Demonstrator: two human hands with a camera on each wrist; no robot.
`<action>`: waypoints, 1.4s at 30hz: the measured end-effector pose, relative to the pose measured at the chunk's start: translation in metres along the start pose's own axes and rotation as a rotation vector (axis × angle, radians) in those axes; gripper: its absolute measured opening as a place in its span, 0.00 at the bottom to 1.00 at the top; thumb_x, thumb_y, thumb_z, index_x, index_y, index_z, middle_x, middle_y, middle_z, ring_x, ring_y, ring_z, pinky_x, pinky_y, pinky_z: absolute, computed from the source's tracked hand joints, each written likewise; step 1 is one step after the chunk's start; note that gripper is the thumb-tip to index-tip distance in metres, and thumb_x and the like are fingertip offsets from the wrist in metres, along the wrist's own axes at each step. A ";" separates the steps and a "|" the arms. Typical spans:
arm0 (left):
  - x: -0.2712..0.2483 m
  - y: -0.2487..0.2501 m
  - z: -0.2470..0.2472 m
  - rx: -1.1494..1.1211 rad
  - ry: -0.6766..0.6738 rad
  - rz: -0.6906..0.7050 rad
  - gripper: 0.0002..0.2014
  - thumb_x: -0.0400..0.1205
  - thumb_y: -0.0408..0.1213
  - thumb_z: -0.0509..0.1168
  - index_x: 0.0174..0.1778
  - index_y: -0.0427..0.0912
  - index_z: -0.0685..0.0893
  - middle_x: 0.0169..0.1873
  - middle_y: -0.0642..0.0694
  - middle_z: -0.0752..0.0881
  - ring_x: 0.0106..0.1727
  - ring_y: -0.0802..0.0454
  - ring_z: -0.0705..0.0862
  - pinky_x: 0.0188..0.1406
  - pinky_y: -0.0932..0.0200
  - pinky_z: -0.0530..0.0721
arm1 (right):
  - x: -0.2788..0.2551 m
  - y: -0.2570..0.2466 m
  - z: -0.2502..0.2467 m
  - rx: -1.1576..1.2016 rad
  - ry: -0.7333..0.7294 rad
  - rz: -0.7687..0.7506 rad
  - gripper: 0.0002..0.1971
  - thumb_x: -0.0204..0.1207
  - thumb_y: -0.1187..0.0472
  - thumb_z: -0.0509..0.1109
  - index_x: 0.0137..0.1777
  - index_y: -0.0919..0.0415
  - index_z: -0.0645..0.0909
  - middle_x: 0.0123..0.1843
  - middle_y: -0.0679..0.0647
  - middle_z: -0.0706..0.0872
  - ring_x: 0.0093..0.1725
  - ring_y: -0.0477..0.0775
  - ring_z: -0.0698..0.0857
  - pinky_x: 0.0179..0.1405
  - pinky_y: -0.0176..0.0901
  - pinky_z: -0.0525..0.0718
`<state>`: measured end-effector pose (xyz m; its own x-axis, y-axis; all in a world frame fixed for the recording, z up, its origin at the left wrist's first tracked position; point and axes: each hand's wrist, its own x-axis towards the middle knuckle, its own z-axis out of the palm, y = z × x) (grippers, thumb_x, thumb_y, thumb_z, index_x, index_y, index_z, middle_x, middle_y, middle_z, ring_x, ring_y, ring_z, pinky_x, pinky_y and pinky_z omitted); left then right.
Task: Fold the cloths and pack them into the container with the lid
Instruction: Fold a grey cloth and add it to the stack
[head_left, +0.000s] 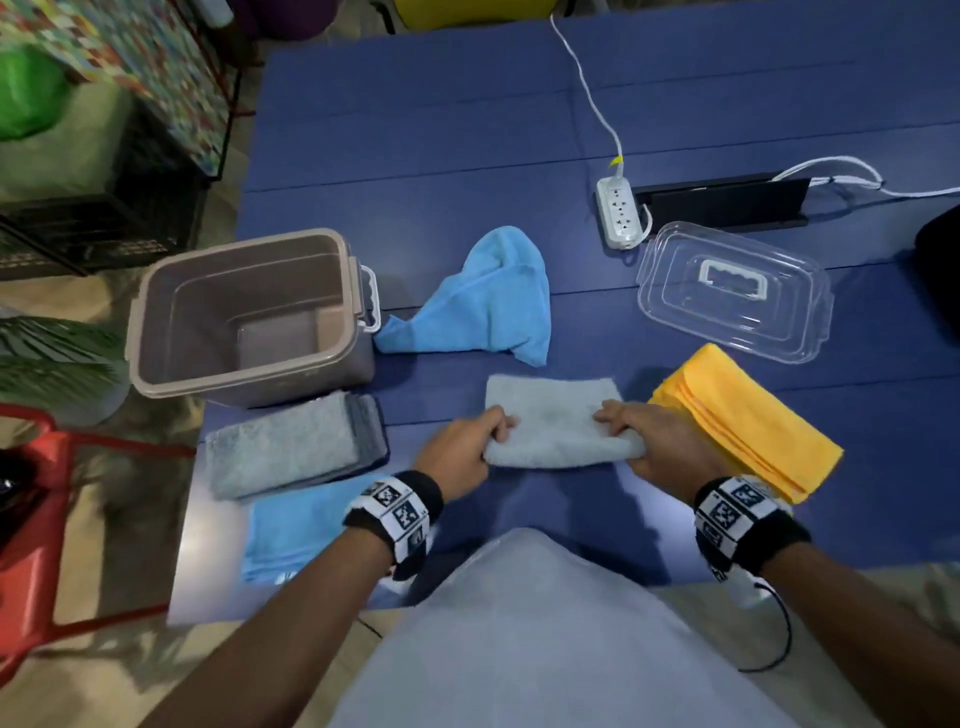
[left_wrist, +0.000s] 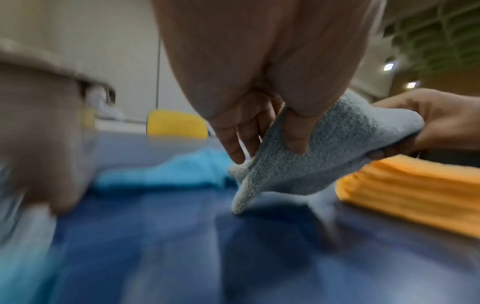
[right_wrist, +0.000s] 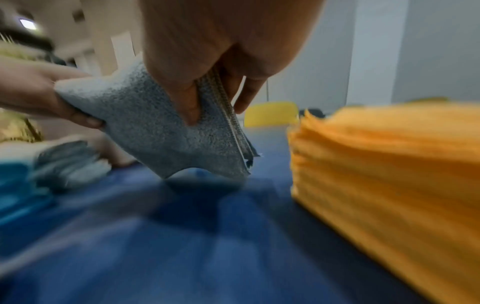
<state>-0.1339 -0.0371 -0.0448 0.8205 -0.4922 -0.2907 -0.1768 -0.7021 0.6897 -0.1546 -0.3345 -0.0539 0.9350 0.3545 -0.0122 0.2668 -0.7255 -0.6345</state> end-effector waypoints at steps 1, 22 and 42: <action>-0.009 -0.007 0.024 0.017 -0.076 -0.028 0.19 0.68 0.19 0.60 0.44 0.46 0.68 0.67 0.50 0.83 0.65 0.49 0.82 0.53 0.56 0.81 | -0.014 0.011 0.015 -0.028 -0.059 0.015 0.31 0.59 0.79 0.72 0.55 0.45 0.77 0.60 0.55 0.88 0.63 0.57 0.85 0.65 0.44 0.79; 0.021 -0.011 0.080 -0.395 0.386 -0.789 0.10 0.80 0.40 0.66 0.53 0.39 0.75 0.53 0.41 0.80 0.53 0.43 0.80 0.53 0.56 0.77 | -0.001 0.028 0.060 0.001 0.019 0.543 0.15 0.83 0.54 0.63 0.50 0.69 0.75 0.53 0.66 0.76 0.54 0.66 0.77 0.53 0.51 0.72; -0.031 0.005 -0.031 -1.101 0.405 -0.563 0.32 0.65 0.34 0.82 0.64 0.39 0.77 0.56 0.41 0.88 0.56 0.43 0.88 0.54 0.42 0.87 | 0.061 -0.067 0.045 1.322 -0.308 0.900 0.20 0.79 0.63 0.63 0.70 0.64 0.78 0.64 0.62 0.86 0.62 0.61 0.85 0.47 0.50 0.89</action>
<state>-0.1434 -0.0094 -0.0122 0.7746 0.0551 -0.6300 0.6208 0.1236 0.7741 -0.1264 -0.2376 -0.0472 0.5464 0.3358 -0.7673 -0.8365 0.1738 -0.5197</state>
